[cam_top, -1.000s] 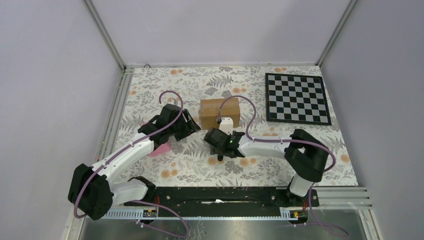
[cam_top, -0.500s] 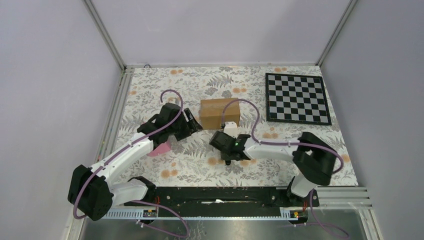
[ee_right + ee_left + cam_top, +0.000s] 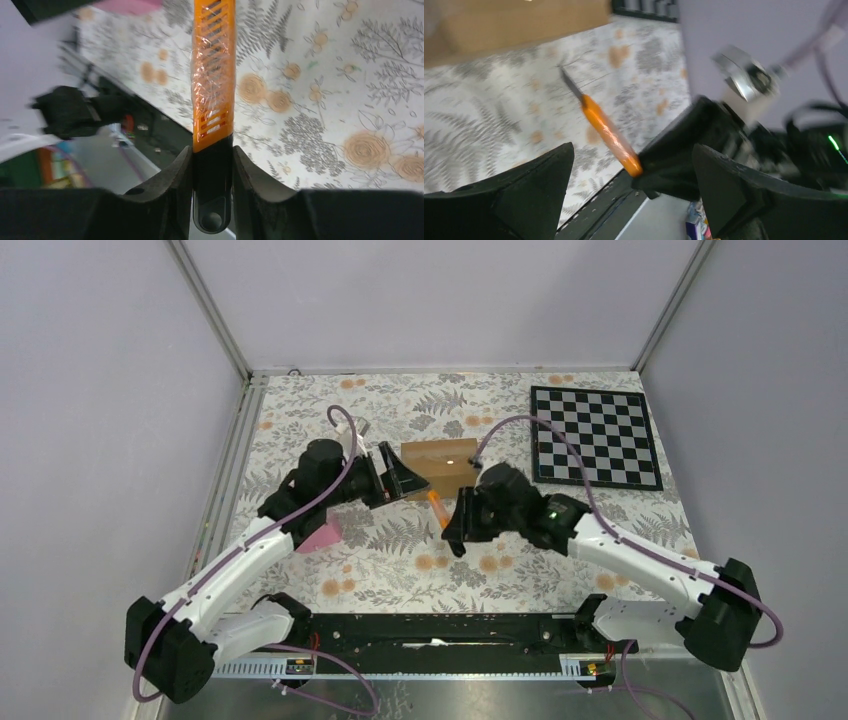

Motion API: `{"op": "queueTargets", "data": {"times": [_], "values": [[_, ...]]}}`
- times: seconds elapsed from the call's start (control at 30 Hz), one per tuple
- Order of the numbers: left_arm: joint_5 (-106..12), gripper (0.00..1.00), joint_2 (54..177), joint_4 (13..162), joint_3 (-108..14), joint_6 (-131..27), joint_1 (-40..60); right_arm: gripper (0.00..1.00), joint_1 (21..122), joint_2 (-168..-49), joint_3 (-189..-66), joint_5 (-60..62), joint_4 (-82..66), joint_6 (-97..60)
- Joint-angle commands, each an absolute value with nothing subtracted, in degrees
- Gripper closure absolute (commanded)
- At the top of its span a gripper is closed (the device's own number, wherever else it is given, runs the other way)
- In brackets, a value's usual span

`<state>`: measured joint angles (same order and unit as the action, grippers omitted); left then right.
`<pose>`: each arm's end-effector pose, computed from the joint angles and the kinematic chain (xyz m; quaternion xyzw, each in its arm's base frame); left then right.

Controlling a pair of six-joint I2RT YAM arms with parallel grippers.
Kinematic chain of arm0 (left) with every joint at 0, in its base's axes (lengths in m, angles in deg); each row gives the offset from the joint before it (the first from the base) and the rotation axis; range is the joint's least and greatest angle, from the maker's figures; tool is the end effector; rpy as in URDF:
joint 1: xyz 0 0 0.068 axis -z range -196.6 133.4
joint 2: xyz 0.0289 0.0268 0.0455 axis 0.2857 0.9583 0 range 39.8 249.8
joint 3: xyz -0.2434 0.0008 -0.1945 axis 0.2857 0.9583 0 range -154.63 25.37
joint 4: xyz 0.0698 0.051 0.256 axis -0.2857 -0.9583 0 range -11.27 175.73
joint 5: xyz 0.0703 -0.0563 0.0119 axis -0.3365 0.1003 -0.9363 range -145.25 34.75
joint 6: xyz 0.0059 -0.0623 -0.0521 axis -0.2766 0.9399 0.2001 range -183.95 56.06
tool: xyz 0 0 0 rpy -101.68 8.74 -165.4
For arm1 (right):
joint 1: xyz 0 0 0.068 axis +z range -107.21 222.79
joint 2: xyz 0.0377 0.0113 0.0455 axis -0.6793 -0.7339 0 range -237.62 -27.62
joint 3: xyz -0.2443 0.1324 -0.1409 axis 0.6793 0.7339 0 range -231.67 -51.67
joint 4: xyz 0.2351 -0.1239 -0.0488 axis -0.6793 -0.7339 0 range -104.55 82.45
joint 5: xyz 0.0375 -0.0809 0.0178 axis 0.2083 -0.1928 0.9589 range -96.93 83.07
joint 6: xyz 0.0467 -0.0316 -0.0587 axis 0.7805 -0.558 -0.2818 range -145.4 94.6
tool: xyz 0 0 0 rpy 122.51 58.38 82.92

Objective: Unpack the express box
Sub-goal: Pick up the knife at the center of the board.

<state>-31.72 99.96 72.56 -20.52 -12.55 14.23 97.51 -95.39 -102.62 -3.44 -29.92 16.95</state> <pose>0.2030 -0.1539 0.3086 -0.0452 0.8421 -0.4656 0.2683 0.1569 0.2293 0.2874 -0.1103 0.8962 0.3396 0.2634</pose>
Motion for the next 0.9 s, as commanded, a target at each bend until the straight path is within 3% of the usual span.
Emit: {"op": "queueTargets", "data": {"times": [0.0, 0.13, 0.3, 0.53, 0.73, 0.87], "values": [[-20.5, 0.04, 96.4, 91.8, -20.6, -9.6, 13.1, 1.00, 87.5, -92.8, -107.1, 20.5, -20.6, 17.7], [-16.6, 0.03, 95.8, 101.2, -19.6, -6.1, 11.8, 1.00, 82.1, -94.6, -110.7, 32.1, -13.9, 23.5], [-13.4, 0.02, 95.1, 107.4, -19.3, -2.3, 9.1, 1.00, 77.0, -96.0, -108.5, 41.6, 7.2, 39.1], [-8.7, 0.04, 95.7, 112.4, -22.4, 2.8, 3.9, 1.00, 74.7, -99.9, -106.1, 45.0, 30.4, 59.4], [-7.0, 0.07, 101.8, 141.1, -18.9, 19.4, 3.9, 1.00, 74.7, -104.3, -102.8, 42.7, 55.1, 80.1], [-7.9, 0.08, 106.3, 151.2, -18.8, 24.6, 3.9, 1.00, 74.8, -105.6, -101.9, 39.8, 62.1, 86.5]]}}
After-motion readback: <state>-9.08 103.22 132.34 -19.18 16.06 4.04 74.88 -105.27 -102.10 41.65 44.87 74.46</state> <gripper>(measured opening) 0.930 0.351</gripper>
